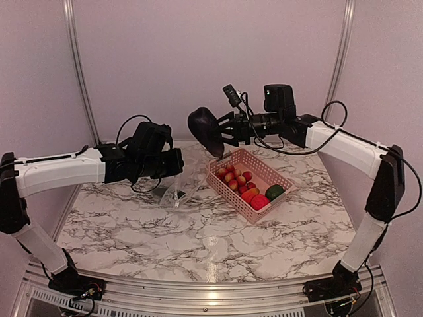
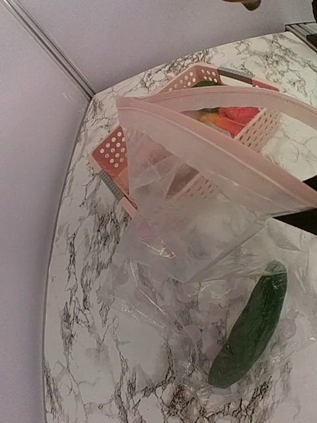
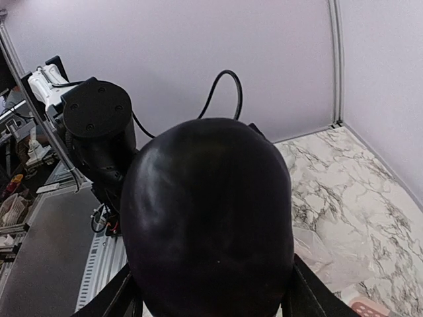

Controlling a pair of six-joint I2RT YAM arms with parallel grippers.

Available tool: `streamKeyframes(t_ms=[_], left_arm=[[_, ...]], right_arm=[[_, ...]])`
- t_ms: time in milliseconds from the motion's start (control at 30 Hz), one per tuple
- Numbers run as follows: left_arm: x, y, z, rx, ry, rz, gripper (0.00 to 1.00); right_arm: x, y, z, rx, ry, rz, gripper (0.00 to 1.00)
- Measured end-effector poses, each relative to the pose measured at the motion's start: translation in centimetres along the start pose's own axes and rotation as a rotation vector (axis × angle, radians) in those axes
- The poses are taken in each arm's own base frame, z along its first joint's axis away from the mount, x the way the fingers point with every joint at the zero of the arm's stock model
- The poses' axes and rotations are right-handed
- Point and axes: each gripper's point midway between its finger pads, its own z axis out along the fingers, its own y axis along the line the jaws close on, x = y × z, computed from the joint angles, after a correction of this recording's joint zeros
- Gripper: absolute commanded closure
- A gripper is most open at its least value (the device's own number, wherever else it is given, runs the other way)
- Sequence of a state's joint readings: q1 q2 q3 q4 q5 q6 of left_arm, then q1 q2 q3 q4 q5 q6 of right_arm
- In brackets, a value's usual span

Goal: Place the food in the zip-top bag and seal the zipper
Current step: Place the fake vegetable in the zipper food storage bag.

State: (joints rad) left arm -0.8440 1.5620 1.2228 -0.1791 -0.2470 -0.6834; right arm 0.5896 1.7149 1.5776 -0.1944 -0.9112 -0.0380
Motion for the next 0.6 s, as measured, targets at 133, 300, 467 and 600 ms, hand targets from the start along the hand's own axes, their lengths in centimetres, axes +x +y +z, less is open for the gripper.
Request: streamKeyframes(t_ms=[133, 300, 467, 600], left_arm=[[-0.7, -1.2, -0.2, 0.054, -0.013, -0.047, 1.00], [-1.4, -2.3, -0.8, 0.109, -0.024, -0.105, 1.00], [-3.5, -3.4, -3.1, 0.168, -0.081, -0.179, 1.00], [-5.5, -4.1, -5.5, 0.224, -0.144, -0.232, 1.00]], right_arm=[[-1.9, 2.2, 2.1, -0.165, -0.092, 0.058, 0.63], [-2.6, 3.1, 3.5, -0.289, -0.164, 0.129, 0.62], [-1.1, 2.8, 4.0, -0.308, -0.161, 0.169, 0.52], [0.6, 2.3, 4.3, -0.274, -0.140, 0.157, 0.40]])
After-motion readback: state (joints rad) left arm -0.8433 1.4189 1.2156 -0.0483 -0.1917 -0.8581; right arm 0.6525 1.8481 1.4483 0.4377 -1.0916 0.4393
